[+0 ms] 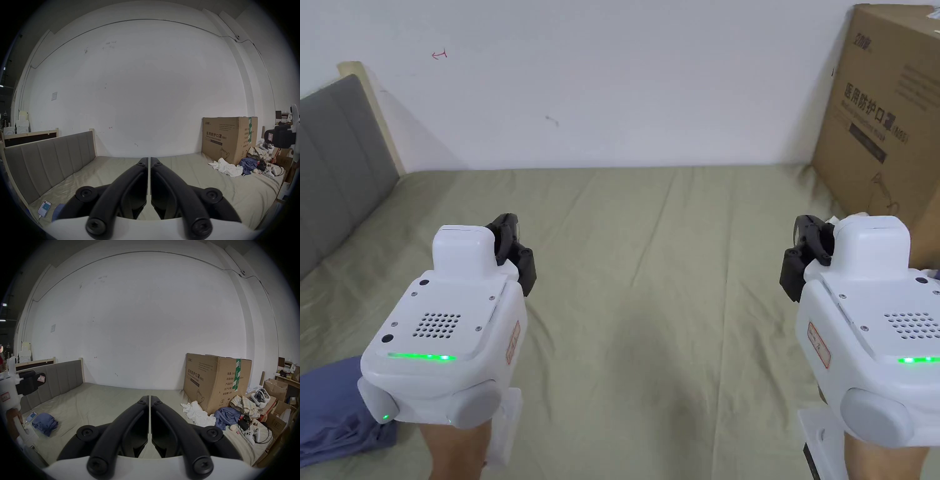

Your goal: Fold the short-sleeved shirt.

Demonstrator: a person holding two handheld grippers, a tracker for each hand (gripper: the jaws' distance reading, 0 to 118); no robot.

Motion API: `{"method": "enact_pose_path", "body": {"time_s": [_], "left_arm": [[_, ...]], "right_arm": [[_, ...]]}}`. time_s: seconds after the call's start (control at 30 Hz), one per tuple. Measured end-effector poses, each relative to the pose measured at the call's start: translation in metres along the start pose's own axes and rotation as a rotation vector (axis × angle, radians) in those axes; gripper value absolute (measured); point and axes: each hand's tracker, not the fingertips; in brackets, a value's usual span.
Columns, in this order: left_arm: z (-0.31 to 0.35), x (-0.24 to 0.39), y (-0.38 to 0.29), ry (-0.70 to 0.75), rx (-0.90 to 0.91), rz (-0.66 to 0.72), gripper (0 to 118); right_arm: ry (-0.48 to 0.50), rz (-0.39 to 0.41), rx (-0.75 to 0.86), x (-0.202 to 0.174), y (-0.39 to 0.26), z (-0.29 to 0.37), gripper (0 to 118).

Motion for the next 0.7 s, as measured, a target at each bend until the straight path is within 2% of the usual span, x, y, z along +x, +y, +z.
{"method": "enact_pose_path", "body": {"time_s": [0.7], "left_arm": [[0.0019, 0.0005, 0.0019, 0.010, 0.001, -0.013, 6]], "right_arm": [[0.001, 0.005, 0.007, -0.0013, 0.0036, 0.0024, 4]]}}
